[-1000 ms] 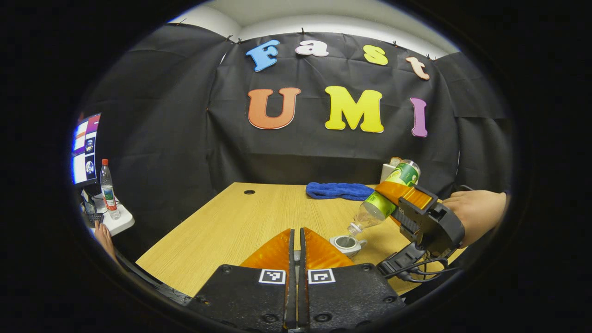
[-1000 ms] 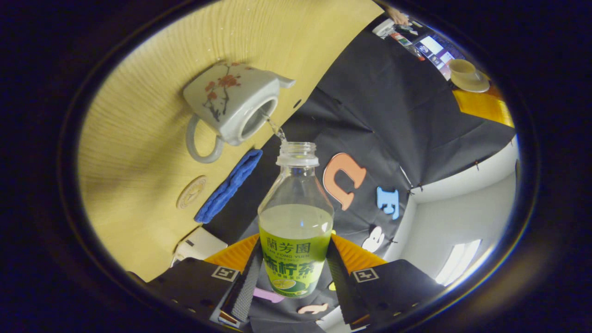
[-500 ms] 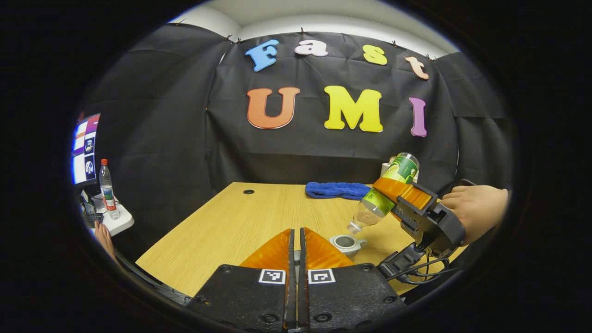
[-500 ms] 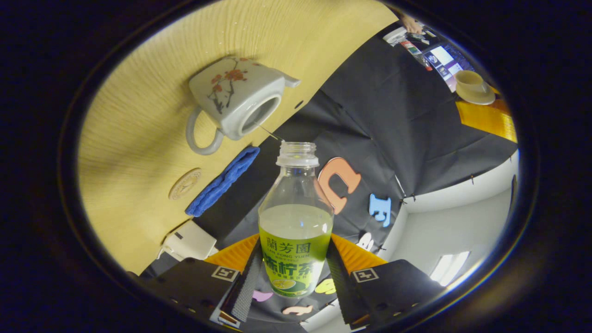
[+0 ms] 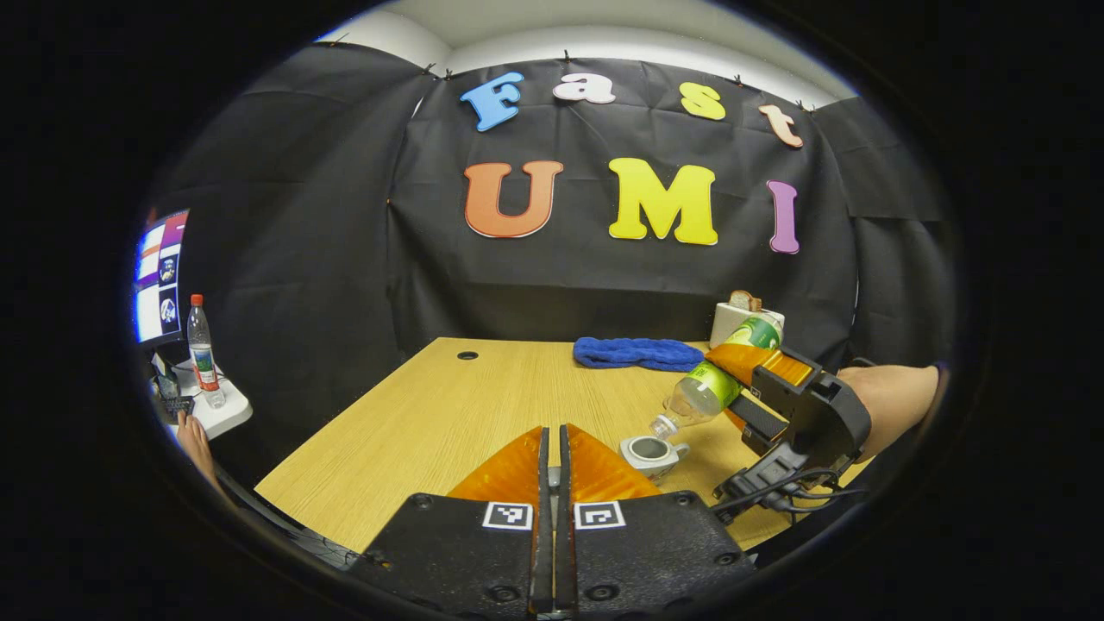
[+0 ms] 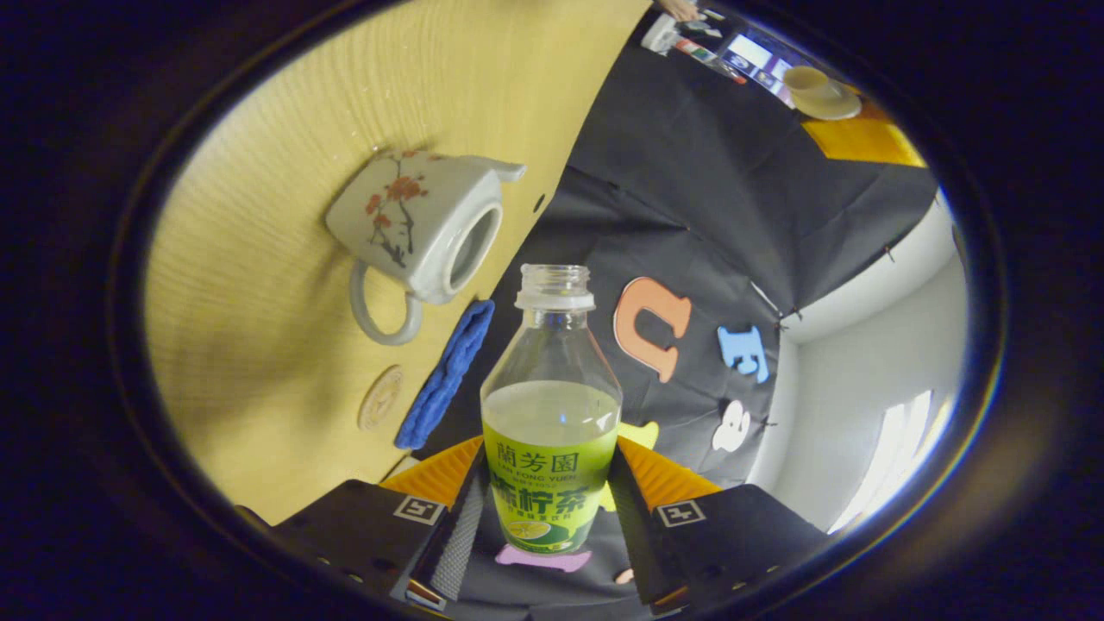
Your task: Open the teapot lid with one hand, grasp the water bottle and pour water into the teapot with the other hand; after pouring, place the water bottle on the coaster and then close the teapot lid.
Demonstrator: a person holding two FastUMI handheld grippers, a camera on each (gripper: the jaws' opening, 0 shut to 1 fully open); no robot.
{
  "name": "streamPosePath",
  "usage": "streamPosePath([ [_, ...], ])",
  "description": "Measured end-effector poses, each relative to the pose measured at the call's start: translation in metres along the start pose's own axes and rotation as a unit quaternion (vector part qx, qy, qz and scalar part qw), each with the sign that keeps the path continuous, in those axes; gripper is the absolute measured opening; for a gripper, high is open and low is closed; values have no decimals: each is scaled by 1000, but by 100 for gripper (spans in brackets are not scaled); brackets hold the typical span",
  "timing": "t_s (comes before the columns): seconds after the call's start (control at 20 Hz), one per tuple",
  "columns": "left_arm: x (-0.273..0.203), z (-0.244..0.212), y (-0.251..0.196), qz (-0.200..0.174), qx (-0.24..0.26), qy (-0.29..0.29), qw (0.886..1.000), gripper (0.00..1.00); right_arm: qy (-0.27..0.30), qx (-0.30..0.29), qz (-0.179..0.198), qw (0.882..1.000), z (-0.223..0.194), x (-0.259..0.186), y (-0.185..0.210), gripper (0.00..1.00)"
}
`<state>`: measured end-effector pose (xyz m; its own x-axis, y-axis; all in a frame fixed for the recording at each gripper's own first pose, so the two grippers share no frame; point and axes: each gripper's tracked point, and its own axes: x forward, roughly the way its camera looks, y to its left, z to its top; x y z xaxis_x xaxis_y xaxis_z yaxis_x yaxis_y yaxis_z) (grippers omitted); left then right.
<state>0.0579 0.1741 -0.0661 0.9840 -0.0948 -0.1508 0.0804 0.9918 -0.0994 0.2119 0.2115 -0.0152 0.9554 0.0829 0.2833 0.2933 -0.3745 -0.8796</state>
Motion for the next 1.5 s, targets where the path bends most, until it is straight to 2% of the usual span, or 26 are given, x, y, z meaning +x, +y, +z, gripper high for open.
streamPosePath([
  [0.1,-1,3,4,7,3,-5,1000,4,7,62,23,998,-4,0,12,74],
  [0.15,-2,4,2,6,3,-7,1000,4,10,110,39,993,-6,-1,18,76],
  [0.25,-1,5,3,6,2,-9,1000,4,17,212,56,975,-12,0,22,74],
  [0.35,-1,5,0,4,-6,-10,1000,4,30,305,49,951,-27,6,14,74],
  [0.5,-3,12,2,17,-14,-13,1000,4,65,433,36,899,-62,26,9,75],
  [0.6,-8,18,4,29,-15,-20,999,4,91,512,36,853,-82,40,12,76],
  [0.65,-11,23,4,32,-17,-26,999,3,101,554,37,825,-90,48,12,76],
  [0.7,-13,28,2,35,-20,-30,999,4,113,597,43,793,-98,55,15,74],
  [0.75,-15,30,1,36,-22,-36,998,4,120,644,49,754,-104,63,17,76],
  [0.9,-19,38,-4,35,-19,-49,998,4,129,759,93,631,-95,83,36,74],
  [0.95,-19,39,-5,35,-20,-50,998,4,136,781,107,600,-91,88,43,74],
  [1.0,-18,39,-7,33,-20,-51,998,4,140,793,120,580,-91,95,50,74],
  [1.1,-16,38,-11,30,-16,-50,998,4,144,803,133,563,-86,108,60,74],
  [1.25,-11,31,-13,27,-13,-41,999,4,136,810,152,550,-72,123,72,74],
  [1.4,-6,26,-13,27,-9,-31,999,4,132,812,157,547,-60,131,83,75],
  [1.5,-3,23,-12,26,-10,-26,999,4,132,805,153,557,-59,135,85,74],
])
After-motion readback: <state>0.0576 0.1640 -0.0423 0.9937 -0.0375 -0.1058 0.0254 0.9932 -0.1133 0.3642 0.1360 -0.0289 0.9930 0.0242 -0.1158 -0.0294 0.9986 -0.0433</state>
